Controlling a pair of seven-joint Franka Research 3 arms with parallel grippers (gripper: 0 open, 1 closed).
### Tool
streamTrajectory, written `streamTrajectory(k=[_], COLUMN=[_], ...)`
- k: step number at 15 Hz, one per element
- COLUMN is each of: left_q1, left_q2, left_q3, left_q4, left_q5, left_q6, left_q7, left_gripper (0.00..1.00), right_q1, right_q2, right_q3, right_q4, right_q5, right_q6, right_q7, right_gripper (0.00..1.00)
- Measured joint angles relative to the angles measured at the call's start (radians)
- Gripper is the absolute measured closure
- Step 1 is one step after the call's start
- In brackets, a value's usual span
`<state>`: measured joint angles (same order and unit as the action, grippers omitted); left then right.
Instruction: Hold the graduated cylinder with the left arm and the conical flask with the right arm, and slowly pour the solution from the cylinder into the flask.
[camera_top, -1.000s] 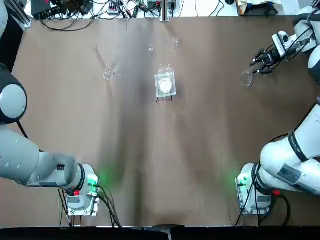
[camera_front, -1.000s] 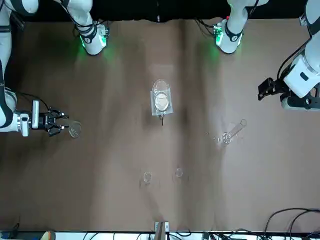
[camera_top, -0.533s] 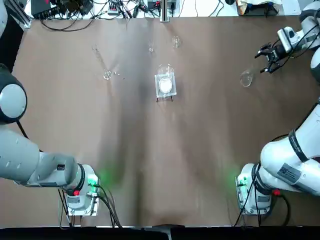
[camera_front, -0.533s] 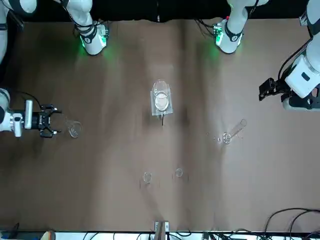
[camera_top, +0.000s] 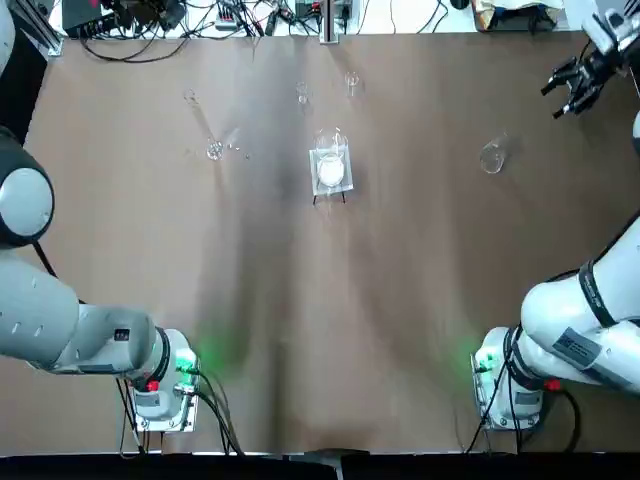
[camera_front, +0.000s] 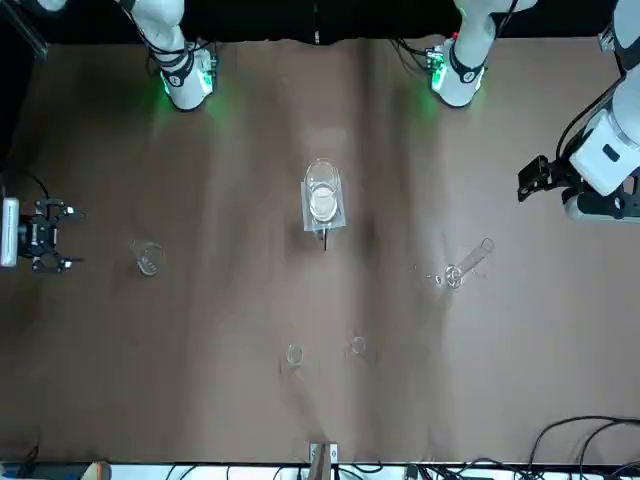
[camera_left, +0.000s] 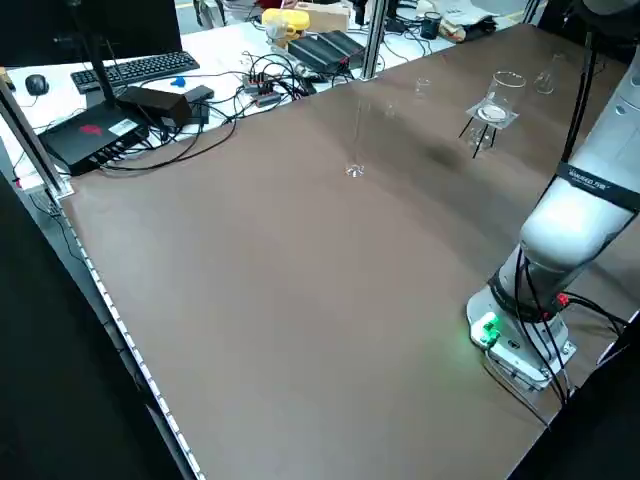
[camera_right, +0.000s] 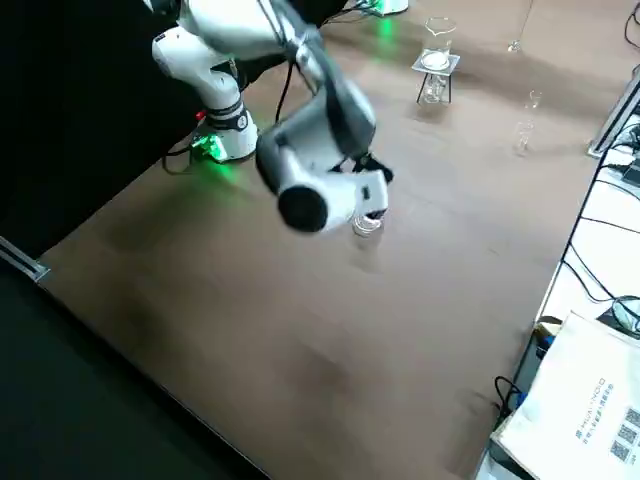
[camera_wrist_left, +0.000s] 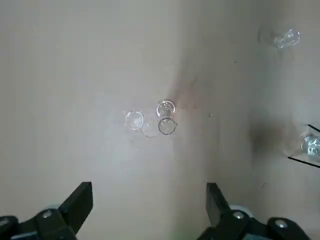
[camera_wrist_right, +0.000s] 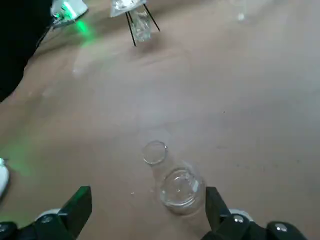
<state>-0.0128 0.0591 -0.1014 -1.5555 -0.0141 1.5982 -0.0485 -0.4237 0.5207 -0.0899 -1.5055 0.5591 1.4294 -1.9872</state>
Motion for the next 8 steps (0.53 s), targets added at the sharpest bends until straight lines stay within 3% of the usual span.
streamTrajectory(k=[4,8], left_q1=[-0.003,-0.003], left_q2=[0.000,0.000], left_q3=[-0.001,-0.001], left_q4=[0.000,0.000], left_q5=[0.000,0.000], left_q6=[0.000,0.000], left_q7=[0.000,0.001], left_gripper=[0.00,0.00], right_q1=[0.149,0.304], right_q2=[-0.097,-0.136], right_q3=[0.006,0.008], right_q4=[0.033,0.084], right_q5=[-0.160,-0.269], right_q6=[0.006,0.011], right_q7=[0.353,0.753], right_gripper=[0.00,0.00])
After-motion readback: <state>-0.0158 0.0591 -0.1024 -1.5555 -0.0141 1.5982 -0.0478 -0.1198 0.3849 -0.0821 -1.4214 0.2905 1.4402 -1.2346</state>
